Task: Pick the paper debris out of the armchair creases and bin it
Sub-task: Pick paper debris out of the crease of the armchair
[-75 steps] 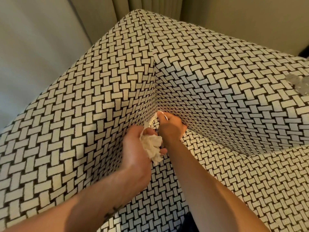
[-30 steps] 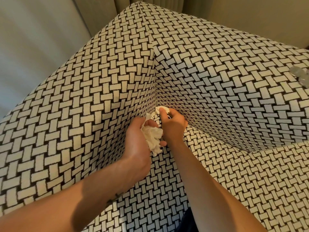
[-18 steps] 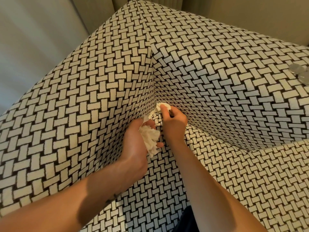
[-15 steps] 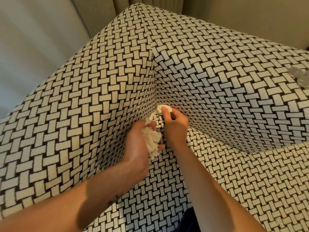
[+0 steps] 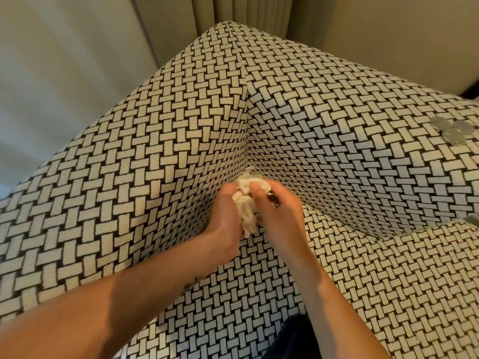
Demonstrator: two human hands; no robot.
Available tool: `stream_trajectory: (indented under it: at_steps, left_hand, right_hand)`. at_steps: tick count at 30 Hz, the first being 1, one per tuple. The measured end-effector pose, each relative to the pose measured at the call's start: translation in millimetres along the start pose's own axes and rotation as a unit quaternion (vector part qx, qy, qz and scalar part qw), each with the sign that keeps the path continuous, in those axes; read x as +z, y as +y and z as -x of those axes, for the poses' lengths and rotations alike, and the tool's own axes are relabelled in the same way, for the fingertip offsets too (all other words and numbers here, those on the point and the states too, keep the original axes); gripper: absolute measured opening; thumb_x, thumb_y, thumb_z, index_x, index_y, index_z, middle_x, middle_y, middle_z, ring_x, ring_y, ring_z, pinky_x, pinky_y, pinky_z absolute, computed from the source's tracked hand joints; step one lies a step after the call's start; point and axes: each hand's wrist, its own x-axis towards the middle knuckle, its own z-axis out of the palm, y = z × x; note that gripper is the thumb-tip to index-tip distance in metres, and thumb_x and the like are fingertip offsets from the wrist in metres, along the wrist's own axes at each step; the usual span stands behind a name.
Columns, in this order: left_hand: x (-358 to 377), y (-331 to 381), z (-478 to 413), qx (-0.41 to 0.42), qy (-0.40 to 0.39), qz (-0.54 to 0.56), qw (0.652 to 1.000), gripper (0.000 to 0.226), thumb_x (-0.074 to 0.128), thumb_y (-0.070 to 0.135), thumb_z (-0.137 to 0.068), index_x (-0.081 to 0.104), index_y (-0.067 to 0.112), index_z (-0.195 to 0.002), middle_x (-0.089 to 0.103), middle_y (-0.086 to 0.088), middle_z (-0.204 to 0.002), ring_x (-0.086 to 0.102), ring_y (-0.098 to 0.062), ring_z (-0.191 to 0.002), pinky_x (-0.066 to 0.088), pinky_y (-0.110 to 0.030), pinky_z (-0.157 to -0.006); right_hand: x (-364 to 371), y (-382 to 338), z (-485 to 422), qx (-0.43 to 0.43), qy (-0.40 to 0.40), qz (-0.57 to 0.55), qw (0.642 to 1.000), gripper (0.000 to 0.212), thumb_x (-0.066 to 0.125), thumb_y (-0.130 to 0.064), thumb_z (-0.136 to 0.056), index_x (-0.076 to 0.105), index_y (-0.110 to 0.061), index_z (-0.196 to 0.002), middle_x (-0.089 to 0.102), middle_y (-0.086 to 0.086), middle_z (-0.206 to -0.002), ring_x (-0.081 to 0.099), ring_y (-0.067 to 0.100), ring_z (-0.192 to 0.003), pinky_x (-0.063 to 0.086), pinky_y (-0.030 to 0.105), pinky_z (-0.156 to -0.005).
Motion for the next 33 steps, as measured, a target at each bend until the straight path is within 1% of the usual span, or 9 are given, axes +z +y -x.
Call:
stream_trajectory:
  at_steps: [4,7,13,18,21,23,26,30,33]
  left_hand:
    - [2.2,1.7,2.2,0.004,-0.029,0.025,0.999,0.039,0.038,0.035,-0.104,0.066,0.012,-0.091,0.068,-0.002,-0.072,0.063,-0.011,-0.061,0.05,-0.025,-0.05]
    - [1.4,-1.2,-0.1,-0.016,-0.018,0.05,0.998,0.036,0.043,0.032,-0.105,0.068,0.01,-0.117,0.074,-0.013,-0.106,0.07,-0.022,-0.092,0.057,-0.039,-0.082]
    - [1.6,-8.0,-5.4,-0.01,-0.01,0.035,0.999,0.033,0.037,0.02,-0.108,0.062,0.014,-0.129,0.069,-0.018,-0.123,0.068,-0.033,-0.107,0.056,-0.036,-0.072]
    - [5.8,-7.6,-1.3,-0.035,-0.076,0.009,0.996,0.031,0.044,0.023,-0.106,0.062,0.001,-0.119,0.067,-0.018,-0.103,0.062,-0.028,-0.085,0.047,-0.035,-0.069]
    - [5.2,-10.1,-3.7,-0.029,-0.133,-0.042,0.99,0.035,0.05,0.019,-0.102,0.056,0.006,-0.133,0.067,-0.013,-0.124,0.065,-0.024,-0.11,0.051,-0.034,-0.087]
    - [3.6,-12.0,-2.7,-0.019,-0.147,-0.065,0.987,0.033,0.049,0.018,-0.104,0.056,0.015,-0.136,0.068,-0.009,-0.129,0.064,-0.024,-0.121,0.052,-0.036,-0.096]
    - [6.5,-10.5,-0.3,0.012,-0.135,-0.07,0.988,0.03,0.045,0.009,-0.106,0.062,0.018,-0.129,0.072,-0.009,-0.121,0.068,-0.022,-0.112,0.055,-0.038,-0.096]
    - [7.9,-4.6,1.6,0.046,-0.1,-0.087,0.99,0.03,0.047,0.004,-0.104,0.062,0.013,-0.129,0.071,-0.01,-0.116,0.069,-0.02,-0.099,0.057,-0.034,-0.085]
    - [9.4,2.3,16.9,0.041,-0.103,-0.103,0.989,0.025,0.047,0.005,-0.104,0.065,0.016,-0.117,0.07,-0.01,-0.112,0.069,-0.018,-0.085,0.06,-0.032,-0.076]
  right_hand:
    - [-2.7,10.9,10.3,-0.074,-0.03,0.213,0.974,0.035,0.054,-0.044,-0.097,0.067,-0.034,-0.127,0.053,-0.034,-0.118,0.041,-0.007,-0.122,0.041,0.024,-0.102]
    - [-5.4,13.0,13.8,-0.081,-0.015,0.239,0.967,0.035,0.053,-0.042,-0.1,0.063,-0.034,-0.133,0.049,-0.03,-0.124,0.034,-0.01,-0.125,0.038,0.015,-0.103]
    - [-6.1,15.0,17.6,-0.075,-0.054,0.271,0.958,0.05,0.032,-0.047,-0.105,0.041,-0.032,-0.151,0.04,-0.027,-0.133,0.024,-0.019,-0.128,0.023,0.003,-0.103]
    - [-17.8,3.1,25.1,-0.029,-0.088,0.26,0.961,0.049,0.023,-0.046,-0.107,0.041,-0.029,-0.149,0.044,-0.017,-0.13,0.036,-0.003,-0.119,0.034,0.015,-0.101]
    - [-26.1,-5.1,28.9,-0.034,-0.093,0.366,0.925,0.048,0.022,-0.042,-0.109,0.033,-0.027,-0.153,0.042,-0.011,-0.135,0.033,0.002,-0.123,0.035,0.026,-0.108]
    - [-30.1,-9.3,35.1,-0.04,-0.09,0.343,0.934,0.045,0.027,-0.04,-0.11,0.031,-0.031,-0.154,0.042,-0.016,-0.135,0.033,0.002,-0.126,0.035,0.027,-0.108]
    - [-33.3,-16.1,44.0,-0.025,-0.08,0.24,0.967,0.047,0.039,-0.04,-0.108,0.03,-0.043,-0.154,0.038,-0.033,-0.129,0.036,-0.001,-0.133,0.038,0.031,-0.112]
    - [-34.2,-20.7,53.5,-0.016,-0.046,0.2,0.979,0.053,0.052,-0.045,-0.102,0.035,-0.045,-0.152,0.042,-0.024,-0.146,0.043,0.002,-0.135,0.044,0.043,-0.113]
    - [-33.3,-24.5,62.0,-0.033,-0.052,0.199,0.978,0.061,0.059,-0.045,-0.098,0.034,-0.044,-0.153,0.041,-0.022,-0.148,0.044,-0.001,-0.133,0.043,0.031,-0.11]
